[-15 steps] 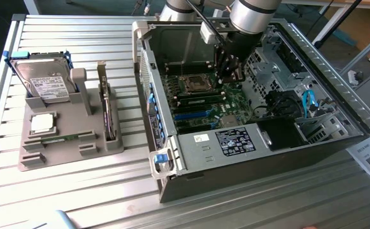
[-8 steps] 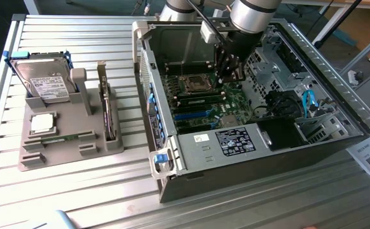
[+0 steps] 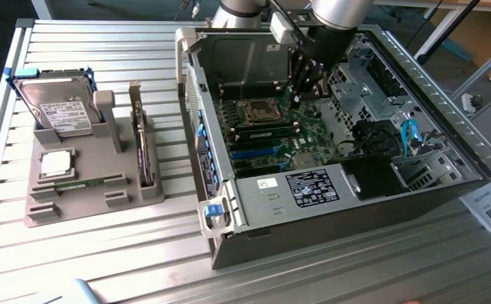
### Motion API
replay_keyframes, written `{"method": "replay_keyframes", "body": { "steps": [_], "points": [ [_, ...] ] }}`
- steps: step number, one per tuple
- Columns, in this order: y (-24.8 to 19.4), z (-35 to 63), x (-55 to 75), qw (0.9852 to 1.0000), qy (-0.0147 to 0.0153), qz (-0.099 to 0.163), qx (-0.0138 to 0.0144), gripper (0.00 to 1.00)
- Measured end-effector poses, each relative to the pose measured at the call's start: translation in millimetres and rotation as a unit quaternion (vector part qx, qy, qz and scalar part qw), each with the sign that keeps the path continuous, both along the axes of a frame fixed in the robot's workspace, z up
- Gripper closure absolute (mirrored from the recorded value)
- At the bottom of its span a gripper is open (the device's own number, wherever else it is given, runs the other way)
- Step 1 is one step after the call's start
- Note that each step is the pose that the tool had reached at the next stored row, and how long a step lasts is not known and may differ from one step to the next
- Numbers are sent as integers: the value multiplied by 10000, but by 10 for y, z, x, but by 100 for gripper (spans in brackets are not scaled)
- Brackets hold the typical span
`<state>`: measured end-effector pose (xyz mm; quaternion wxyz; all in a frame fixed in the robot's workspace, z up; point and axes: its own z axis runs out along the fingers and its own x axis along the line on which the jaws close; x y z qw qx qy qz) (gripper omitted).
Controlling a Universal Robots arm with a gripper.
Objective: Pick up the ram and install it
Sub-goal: 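Press down the ram until it locks into place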
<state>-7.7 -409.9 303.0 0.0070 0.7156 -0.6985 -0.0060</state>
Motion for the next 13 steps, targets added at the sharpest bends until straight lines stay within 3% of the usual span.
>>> {"method": "replay_keyframes", "body": {
  "steps": [6,13],
  "points": [
    [0,132,2,10000,0,0,0,89],
    [0,193,4,10000,0,0,0,89]
  ]
}}
